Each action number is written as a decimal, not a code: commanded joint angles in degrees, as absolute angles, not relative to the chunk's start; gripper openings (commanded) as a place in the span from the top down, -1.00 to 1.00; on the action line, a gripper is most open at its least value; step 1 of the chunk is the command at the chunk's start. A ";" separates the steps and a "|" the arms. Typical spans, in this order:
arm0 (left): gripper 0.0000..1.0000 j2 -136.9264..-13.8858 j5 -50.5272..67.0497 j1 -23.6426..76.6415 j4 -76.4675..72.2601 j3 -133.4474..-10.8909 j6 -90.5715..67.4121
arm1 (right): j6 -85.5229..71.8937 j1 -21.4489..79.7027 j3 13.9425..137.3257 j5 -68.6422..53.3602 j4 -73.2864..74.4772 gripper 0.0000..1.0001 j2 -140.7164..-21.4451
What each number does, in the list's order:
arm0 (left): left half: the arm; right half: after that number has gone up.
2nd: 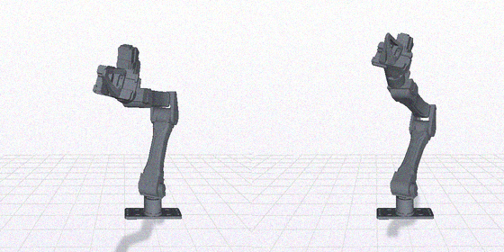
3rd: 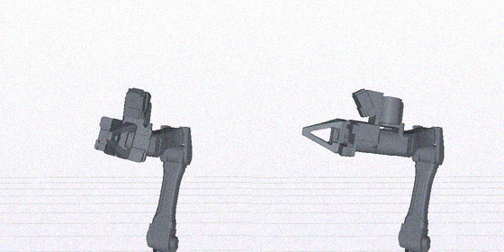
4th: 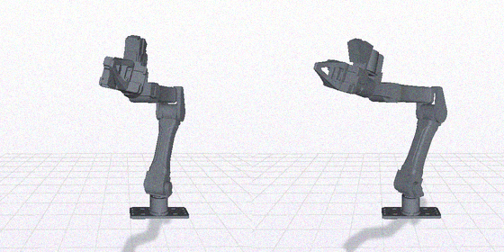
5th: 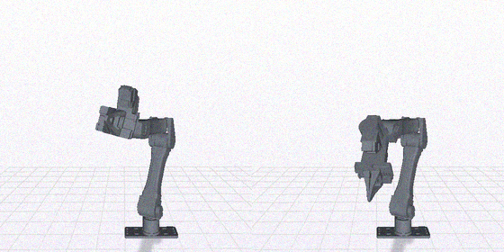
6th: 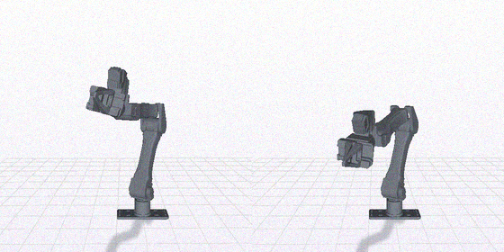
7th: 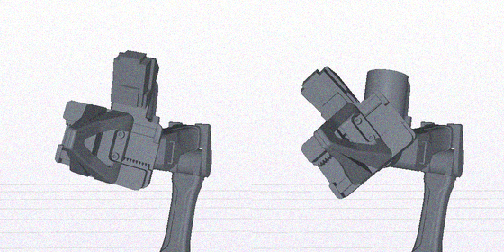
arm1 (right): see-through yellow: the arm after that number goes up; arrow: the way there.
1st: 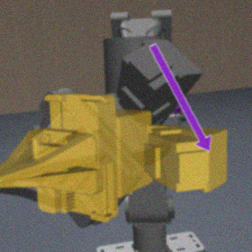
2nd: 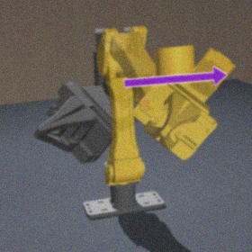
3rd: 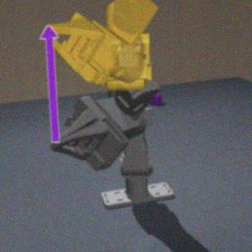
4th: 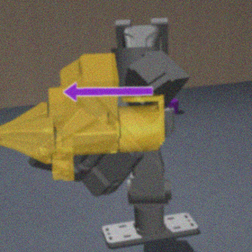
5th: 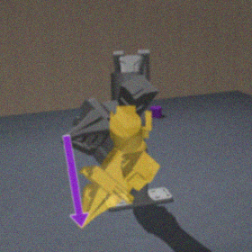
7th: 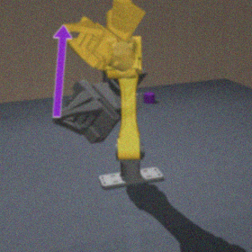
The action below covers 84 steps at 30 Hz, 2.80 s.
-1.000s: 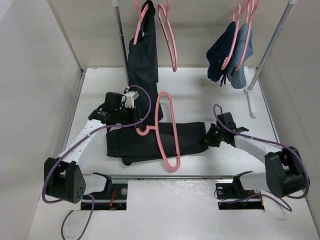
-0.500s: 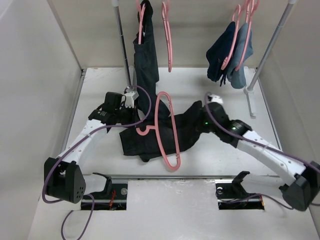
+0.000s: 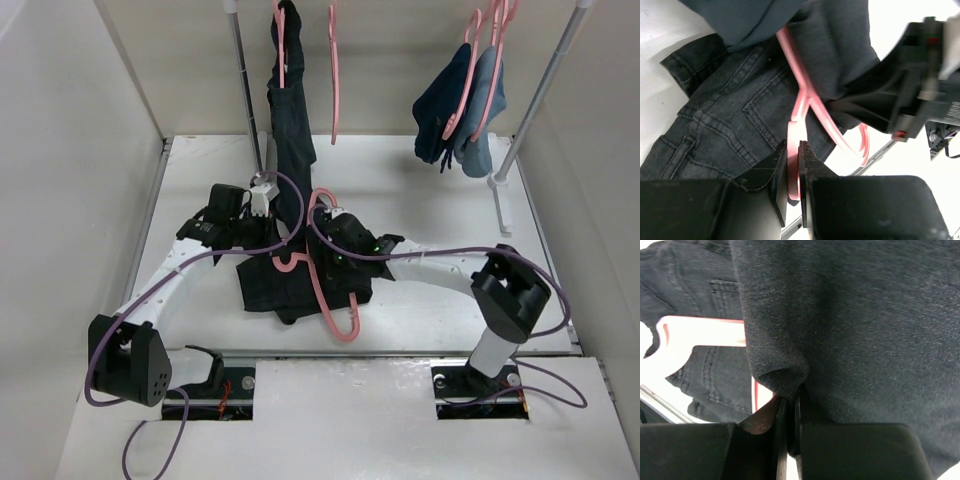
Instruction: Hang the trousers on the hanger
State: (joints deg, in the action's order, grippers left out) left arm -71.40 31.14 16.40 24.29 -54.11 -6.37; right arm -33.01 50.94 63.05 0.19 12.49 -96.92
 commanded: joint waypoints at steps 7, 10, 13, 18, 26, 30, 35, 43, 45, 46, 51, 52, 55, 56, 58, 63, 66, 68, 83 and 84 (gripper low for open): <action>1.00 -69.43 49.35 16.44 26.28 -62.92 -0.44 | -37.62 48.52 59.68 -11.76 -1.85 1.00 -103.96; 1.00 -69.43 53.25 17.58 26.28 -65.55 -0.44 | -34.55 48.52 60.47 -13.88 -2.37 0.97 -107.57; 1.00 -69.43 53.87 18.89 26.28 -66.27 -0.44 | -32.61 50.01 61.00 -15.20 -2.37 0.64 -108.11; 1.00 -69.96 52.73 18.90 25.23 -64.60 -1.14 | -32.08 50.01 56.96 -12.50 0.34 -0.19 -100.48; 1.00 -69.43 51.06 18.90 24.08 -63.46 -2.37 | -27.87 50.01 58.35 -3.52 17.37 -0.51 -83.25; 1.00 -69.96 50.01 18.90 24.08 -63.98 -2.37 | -26.46 50.01 60.03 -1.24 22.40 -0.51 -80.78; 1.00 -70.57 49.48 18.90 23.55 -64.59 -3.60 | -26.71 50.01 60.03 -4.82 20.66 -0.51 -78.76; 1.00 -71.72 50.62 20.13 22.07 -66.27 -4.66 | -33.66 50.01 60.09 -12.39 6.15 -0.66 -79.44; 1.00 -72.94 51.23 20.74 21.54 -66.79 -5.45 | -35.32 50.01 62.22 -11.09 6.85 -0.63 -84.01; 1.00 -72.95 51.24 20.74 21.53 -66.80 -6.15 | -36.03 50.01 64.40 -10.12 7.99 -0.60 -85.59; 1.00 -73.56 51.24 21.26 21.53 -68.12 -6.15 | -38.49 49.39 68.12 -8.44 15.91 -0.17 -92.02; 1.00 -73.56 51.24 21.27 21.53 -68.12 -6.15 | -38.50 48.87 67.51 -8.44 15.39 -0.06 -92.02; 0.67 -73.56 51.76 21.27 21.53 -67.59 -6.15 | -39.55 48.34 65.31 -10.01 12.14 0.58 -89.48; 0.67 -73.56 51.77 21.27 21.53 -67.59 -6.15 | -40.16 47.64 64.69 -10.80 11.52 0.71 -88.86; 0.70 -73.56 52.47 21.27 21.53 -67.59 -5.54 | -40.78 46.32 62.67 -11.68 10.38 0.72 -87.63; 0.59 -73.56 52.47 21.27 21.53 -67.59 -5.54 | -40.78 43.34 58.81 -16.69 9.15 0.91 -86.22; -0.28 -73.56 53.00 21.27 23.02 -68.81 -2.13 | -40.09 40.88 56.43 -21.41 6.78 1.00 -84.21; -0.69 -73.56 53.00 21.27 25.74 -69.60 1.13 | -40.08 37.19 52.66 -26.08 1.80 1.00 -81.49; -0.62 -80.24 30.52 39.01 34.90 -65.74 17.14 | -35.51 21.28 42.37 -52.38 -12.04 1.00 -79.45; -0.75 -80.94 25.45 39.63 33.24 -65.05 15.75 | -35.51 20.31 41.67 -52.38 -12.04 1.00 -79.45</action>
